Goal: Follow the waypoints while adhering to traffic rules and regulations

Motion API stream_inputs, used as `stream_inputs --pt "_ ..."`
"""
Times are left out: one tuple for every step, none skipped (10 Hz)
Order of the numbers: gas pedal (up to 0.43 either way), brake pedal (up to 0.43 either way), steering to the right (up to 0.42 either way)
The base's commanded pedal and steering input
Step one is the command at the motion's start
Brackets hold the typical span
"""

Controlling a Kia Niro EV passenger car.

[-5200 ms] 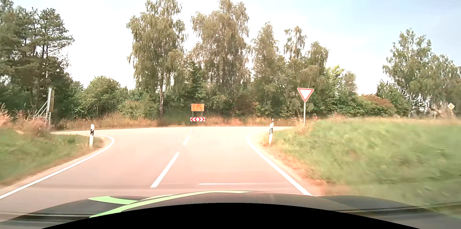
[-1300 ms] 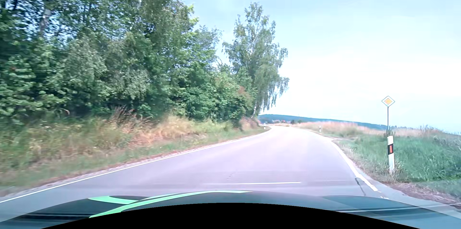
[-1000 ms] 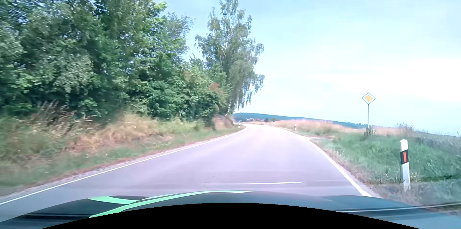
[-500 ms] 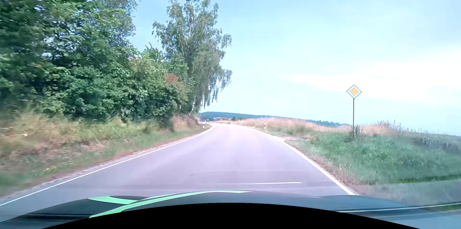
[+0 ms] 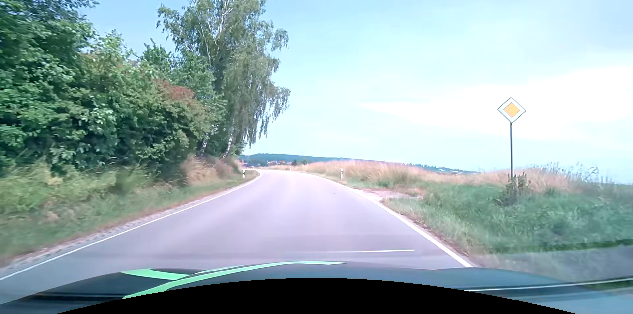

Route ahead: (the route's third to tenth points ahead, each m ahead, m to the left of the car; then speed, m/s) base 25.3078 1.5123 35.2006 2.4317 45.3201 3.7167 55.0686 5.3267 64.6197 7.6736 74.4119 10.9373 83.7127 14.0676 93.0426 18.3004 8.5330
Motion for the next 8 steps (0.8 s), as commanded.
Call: stream_inputs --pt "0.331 0.000 0.044" --pt "0.331 0.000 0.025" --pt "0.339 0.000 0.012" --pt "0.350 0.000 0.008" --pt "0.350 0.000 0.003" --pt "0.350 0.000 0.000" --pt "0.350 0.000 -0.004" --pt "0.350 0.000 -0.012"
